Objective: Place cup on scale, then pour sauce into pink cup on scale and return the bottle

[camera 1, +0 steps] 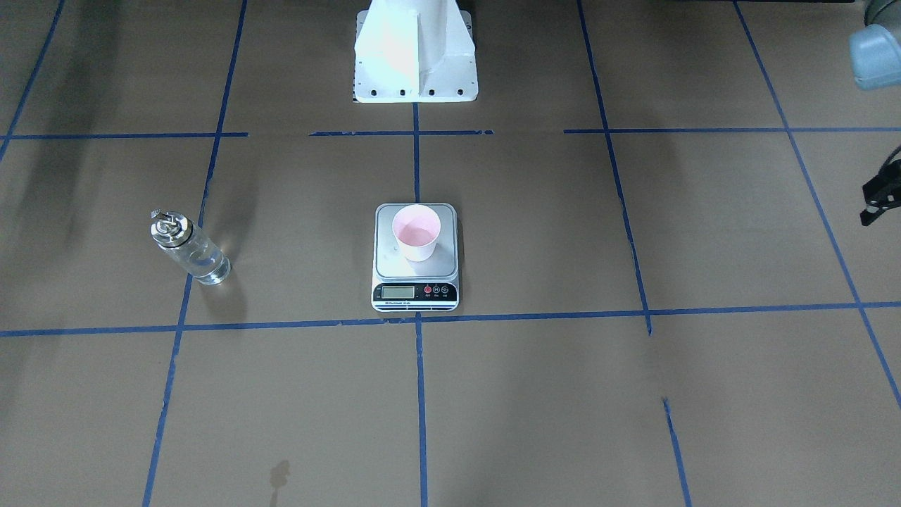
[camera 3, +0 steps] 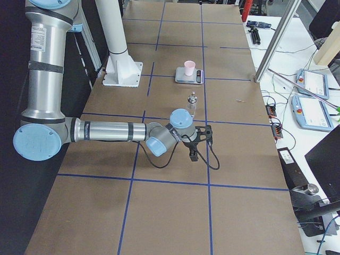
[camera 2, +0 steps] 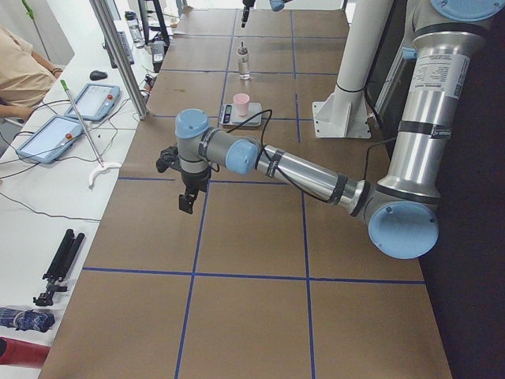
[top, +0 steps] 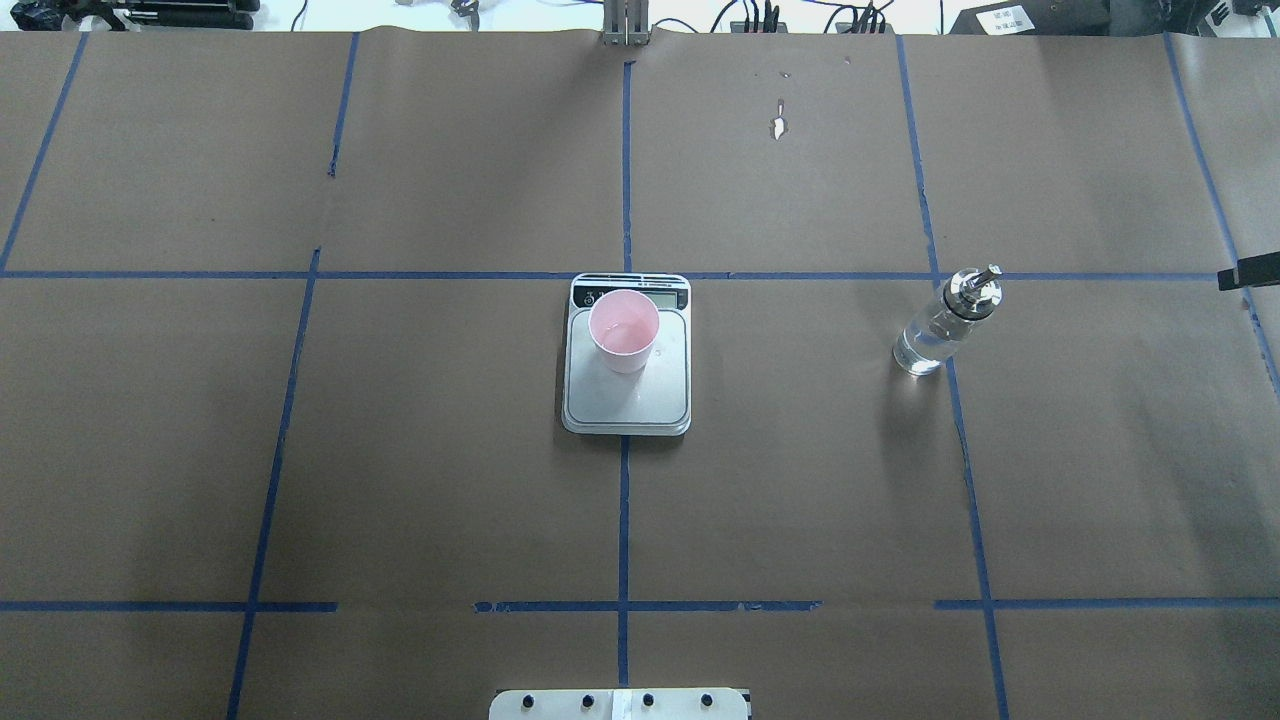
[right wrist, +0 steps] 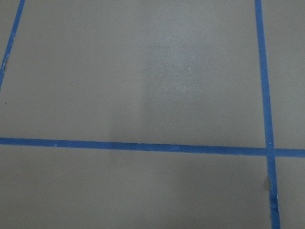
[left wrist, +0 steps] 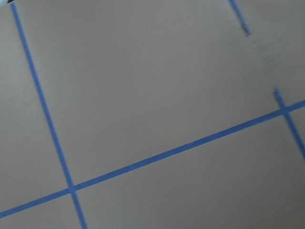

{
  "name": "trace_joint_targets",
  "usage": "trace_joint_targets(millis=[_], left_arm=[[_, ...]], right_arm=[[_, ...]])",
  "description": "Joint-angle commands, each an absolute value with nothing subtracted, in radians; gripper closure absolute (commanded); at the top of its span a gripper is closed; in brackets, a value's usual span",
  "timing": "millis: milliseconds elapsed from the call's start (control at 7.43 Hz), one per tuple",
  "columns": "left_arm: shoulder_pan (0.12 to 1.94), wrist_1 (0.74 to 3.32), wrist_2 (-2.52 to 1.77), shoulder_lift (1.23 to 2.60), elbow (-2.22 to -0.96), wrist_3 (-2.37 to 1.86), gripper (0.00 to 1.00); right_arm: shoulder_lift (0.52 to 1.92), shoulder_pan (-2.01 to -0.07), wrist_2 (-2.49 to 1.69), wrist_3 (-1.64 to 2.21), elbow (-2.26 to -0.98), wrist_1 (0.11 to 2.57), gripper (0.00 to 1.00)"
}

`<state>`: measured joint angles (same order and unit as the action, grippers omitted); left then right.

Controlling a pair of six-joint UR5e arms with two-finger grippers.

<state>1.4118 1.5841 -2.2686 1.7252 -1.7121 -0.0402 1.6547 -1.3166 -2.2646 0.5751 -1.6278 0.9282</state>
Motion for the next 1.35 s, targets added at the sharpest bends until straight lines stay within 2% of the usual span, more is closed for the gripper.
trace_joint_targets(millis=[0, 269, 538, 807, 1211], left_arm=[[1.488, 1.611, -2.321, 1.727, -1.586, 0.010, 0.00], [1.531, 1.605, -2.321, 1.723, -1.511, 0.228, 0.00], [1.522, 1.643, -2.303, 1.649, -1.514, 0.187, 0.00], [1.520, 1.722, -2.289, 1.646, -1.508, 0.059, 0.00], [1.523, 1.710, -2.296, 1.657, -1.532, 0.028, 0.00]], right_arm=[[1.600, -1.457, -2.359, 0.352, -1.626, 1.187, 0.00], [1.594, -1.488, -2.397, 0.217, -1.632, 1.361, 0.00], [1.594, -1.511, -2.407, 0.091, -1.638, 1.486, 0.00], [1.580, -1.519, -2.416, 0.083, -1.670, 1.593, 0.00], [1.569, -1.488, -2.402, 0.081, -1.684, 1.601, 0.00]])
